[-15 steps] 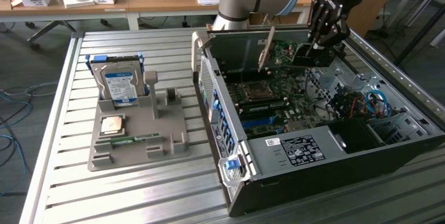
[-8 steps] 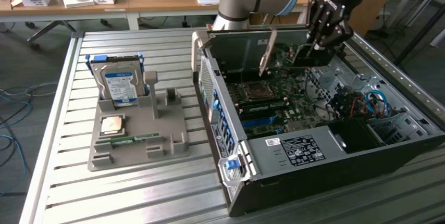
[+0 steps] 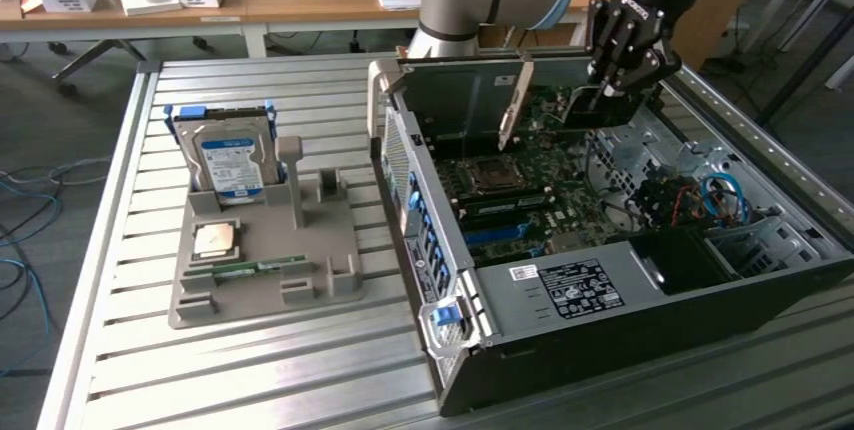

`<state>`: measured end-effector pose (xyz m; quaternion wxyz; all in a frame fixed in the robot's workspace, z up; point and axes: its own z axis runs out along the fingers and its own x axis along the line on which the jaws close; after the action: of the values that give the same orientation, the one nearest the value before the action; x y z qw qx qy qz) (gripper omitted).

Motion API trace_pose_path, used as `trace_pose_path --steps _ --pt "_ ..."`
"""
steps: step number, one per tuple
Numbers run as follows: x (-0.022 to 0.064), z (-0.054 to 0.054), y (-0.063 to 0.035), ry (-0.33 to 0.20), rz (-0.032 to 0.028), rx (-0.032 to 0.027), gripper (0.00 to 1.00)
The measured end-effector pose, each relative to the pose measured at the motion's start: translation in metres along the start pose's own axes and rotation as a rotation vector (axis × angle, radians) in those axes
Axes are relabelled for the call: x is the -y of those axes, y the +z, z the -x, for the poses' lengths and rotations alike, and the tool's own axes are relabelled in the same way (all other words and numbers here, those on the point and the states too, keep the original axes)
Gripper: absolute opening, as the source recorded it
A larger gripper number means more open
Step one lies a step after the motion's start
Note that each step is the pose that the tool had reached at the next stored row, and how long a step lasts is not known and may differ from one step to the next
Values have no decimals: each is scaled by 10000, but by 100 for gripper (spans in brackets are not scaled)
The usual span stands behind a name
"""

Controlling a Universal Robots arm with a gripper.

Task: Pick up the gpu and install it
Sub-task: 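Insert the gpu into the slot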

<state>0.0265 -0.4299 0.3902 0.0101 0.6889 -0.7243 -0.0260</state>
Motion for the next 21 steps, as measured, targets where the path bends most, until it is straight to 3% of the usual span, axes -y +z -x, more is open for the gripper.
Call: trace_pose_path --steps 3,7,21 --pt "-12 -1 6 -19 -102 10 27" --pt "-26 -1 17 -21 -151 21 27" --pt "-52 -4 62 -22 -155 20 27"
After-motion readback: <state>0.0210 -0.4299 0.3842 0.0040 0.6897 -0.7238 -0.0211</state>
